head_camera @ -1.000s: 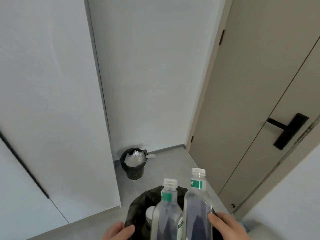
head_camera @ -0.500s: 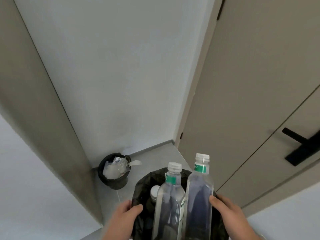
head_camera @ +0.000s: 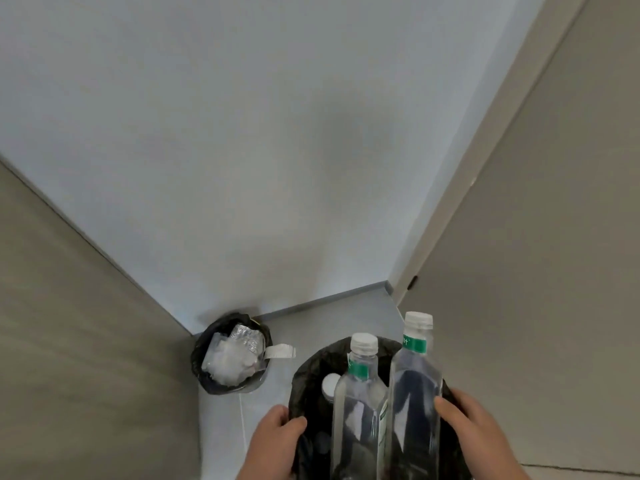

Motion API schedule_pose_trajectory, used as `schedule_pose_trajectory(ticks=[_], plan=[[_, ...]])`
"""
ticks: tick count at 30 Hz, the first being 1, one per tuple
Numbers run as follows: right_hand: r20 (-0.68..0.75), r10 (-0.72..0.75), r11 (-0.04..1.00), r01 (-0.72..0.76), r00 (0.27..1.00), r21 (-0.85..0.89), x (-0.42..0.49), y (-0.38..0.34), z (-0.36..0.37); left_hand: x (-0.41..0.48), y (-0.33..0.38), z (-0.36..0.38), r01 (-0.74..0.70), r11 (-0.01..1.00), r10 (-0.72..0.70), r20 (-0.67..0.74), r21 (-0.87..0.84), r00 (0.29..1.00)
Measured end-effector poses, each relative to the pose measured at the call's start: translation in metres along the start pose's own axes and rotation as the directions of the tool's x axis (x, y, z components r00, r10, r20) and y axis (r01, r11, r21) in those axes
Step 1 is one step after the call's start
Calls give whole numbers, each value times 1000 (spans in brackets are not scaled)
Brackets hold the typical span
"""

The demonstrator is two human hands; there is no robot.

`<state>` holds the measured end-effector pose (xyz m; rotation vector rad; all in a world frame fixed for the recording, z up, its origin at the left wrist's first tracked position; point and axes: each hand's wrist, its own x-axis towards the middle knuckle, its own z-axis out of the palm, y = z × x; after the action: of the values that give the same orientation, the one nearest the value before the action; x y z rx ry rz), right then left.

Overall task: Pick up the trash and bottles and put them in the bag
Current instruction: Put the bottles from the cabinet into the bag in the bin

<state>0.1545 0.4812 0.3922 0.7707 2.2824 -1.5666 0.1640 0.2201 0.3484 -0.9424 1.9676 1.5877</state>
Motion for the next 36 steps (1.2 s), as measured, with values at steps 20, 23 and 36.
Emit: schedule_pose_trajectory(ticks=[20, 23, 36], plan=[[137, 14, 944, 32, 990, -328, 361, 64, 139, 363, -2, 81, 108, 984, -103, -41, 141, 994], [165, 47, 947, 9, 985, -322, 403, 84, 159, 400, -14, 91, 135, 984, -132, -34, 120, 991], [319, 59, 929, 65, 946, -365, 521, 142, 255, 515, -65, 89, 214, 974, -198, -178, 75, 964]])
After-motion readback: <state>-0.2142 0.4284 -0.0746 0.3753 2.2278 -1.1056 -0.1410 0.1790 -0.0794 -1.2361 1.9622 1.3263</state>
